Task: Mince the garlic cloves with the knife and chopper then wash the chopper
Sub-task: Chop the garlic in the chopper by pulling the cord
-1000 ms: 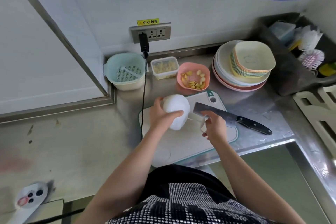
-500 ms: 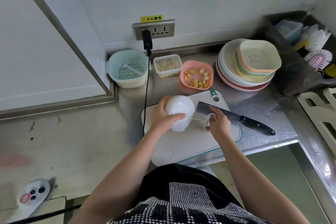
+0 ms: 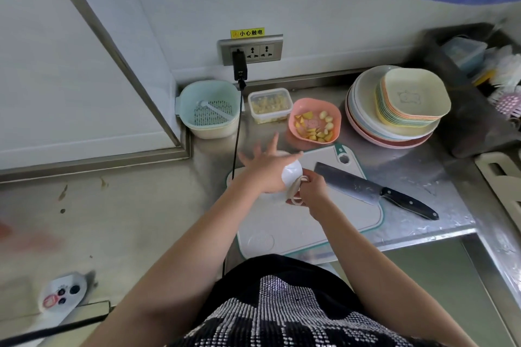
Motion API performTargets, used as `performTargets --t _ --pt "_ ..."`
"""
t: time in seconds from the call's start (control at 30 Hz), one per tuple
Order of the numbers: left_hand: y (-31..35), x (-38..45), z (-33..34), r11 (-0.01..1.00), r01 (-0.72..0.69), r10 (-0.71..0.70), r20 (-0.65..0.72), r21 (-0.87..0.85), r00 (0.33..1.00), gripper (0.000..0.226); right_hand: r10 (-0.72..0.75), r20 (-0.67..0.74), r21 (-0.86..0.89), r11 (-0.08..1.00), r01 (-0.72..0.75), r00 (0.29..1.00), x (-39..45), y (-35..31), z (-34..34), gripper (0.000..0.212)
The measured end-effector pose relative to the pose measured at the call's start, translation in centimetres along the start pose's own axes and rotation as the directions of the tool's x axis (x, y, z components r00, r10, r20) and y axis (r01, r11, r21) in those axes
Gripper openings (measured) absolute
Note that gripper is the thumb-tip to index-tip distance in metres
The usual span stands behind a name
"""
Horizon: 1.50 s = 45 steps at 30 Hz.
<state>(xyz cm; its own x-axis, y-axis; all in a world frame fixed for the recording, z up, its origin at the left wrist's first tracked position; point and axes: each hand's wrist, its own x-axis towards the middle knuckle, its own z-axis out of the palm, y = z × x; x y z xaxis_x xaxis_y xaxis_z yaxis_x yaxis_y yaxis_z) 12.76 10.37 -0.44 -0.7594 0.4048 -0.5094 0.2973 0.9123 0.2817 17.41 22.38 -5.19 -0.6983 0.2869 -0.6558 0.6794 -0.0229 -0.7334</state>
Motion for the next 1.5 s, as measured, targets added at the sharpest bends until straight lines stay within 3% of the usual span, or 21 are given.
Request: performTargets --t 0.03,0.13,0.2,0.27,0.37,0.53,0.67,0.8,0.93,1.1,1.17,1.23,1.3,1.37,1.5 --pt "0.5 -0.4 0.1 0.986 -0.027 0.03 -0.019 0.162 0.999 0.1 0.005 -0.004 0.006 1.0 -0.005 1.0 0.0 0.0 0.1 0.037" --pt "1.4 -0.6 0.9 0.849 -0.046 0.071 -0.028 0.527 0.997 0.141 0.017 -0.019 0.018 1.0 -0.016 1.0 0.0 0.0 0.1 0.037" --pt "1.5 -0.3 1.1 0.78 -0.002 0.025 -0.028 0.626 0.999 0.155 0.021 -0.029 0.023 1.0 -0.02 0.999 -0.1 -0.4 0.0 0.041" --pt "1.9 -0.2 1.2 0.744 0.015 0.014 -0.039 0.668 0.999 0.152 0.007 -0.035 0.006 1.0 -0.006 0.999 0.0 -0.6 0.1 0.041" --pt "3.2 -0.4 1.8 0.756 0.021 0.028 -0.065 0.655 0.998 0.134 -0.005 -0.054 -0.038 0.999 0.003 0.999 0.2 -0.5 0.3 0.04" --pt "2.3 -0.2 2.1 0.823 0.041 -0.003 -0.068 0.567 0.998 0.134 -0.081 -0.052 -0.263 0.963 0.065 0.995 0.0 -1.3 0.5 0.043" --pt "1.1 -0.1 2.7 0.891 0.067 -0.011 -0.125 0.45 0.992 0.112 -0.087 -0.067 -0.306 0.95 0.062 0.994 -0.3 -1.3 0.3 0.046" --pt "0.5 0.0 2.6 0.929 0.109 -0.052 -0.166 0.353 0.985 0.105 -0.119 -0.252 -0.422 0.906 0.002 0.96 0.6 0.4 -3.3 0.034" --pt "-0.1 0.3 2.7 0.936 0.116 -0.054 -0.19 0.332 0.98 0.103 -0.129 -0.461 -0.467 0.877 -0.116 0.878 2.0 3.6 -9.7 0.032" --pt "1.1 0.3 2.7 0.889 0.097 -0.017 -0.179 0.447 0.984 0.107 -0.171 -0.596 -0.433 0.891 -0.135 0.784 2.2 3.9 -14.6 0.03" --pt "1.3 0.2 2.9 0.886 0.106 -0.015 -0.2 0.452 0.98 0.106 -0.212 -0.522 -0.5 0.861 -0.095 0.826 2.1 2.7 -13.2 0.034" --pt "1.6 0.1 3.3 0.854 0.081 0.031 -0.206 0.514 0.978 0.103 -0.223 -0.322 -0.564 0.826 0.003 0.92 1.3 1.3 -10.1 0.031" --pt "2.1 0.0 3.7 0.829 0.048 0.077 -0.199 0.558 0.977 0.096 -0.182 -0.094 -0.435 0.892 0.124 0.979 0.3 0.2 -6.5 0.023" --pt "2.4 -0.1 3.7 0.838 0.052 0.069 -0.2 0.543 0.977 0.093 -0.152 0.101 -0.291 0.941 0.175 0.983 -0.5 -0.4 -3.8 0.019" --pt "1.6 0.0 3.7 0.875 0.069 0.044 -0.22 0.479 0.975 0.094 -0.084 0.231 0.084 0.994 0.066 0.969 -0.5 0.1 -3.2 0.034"
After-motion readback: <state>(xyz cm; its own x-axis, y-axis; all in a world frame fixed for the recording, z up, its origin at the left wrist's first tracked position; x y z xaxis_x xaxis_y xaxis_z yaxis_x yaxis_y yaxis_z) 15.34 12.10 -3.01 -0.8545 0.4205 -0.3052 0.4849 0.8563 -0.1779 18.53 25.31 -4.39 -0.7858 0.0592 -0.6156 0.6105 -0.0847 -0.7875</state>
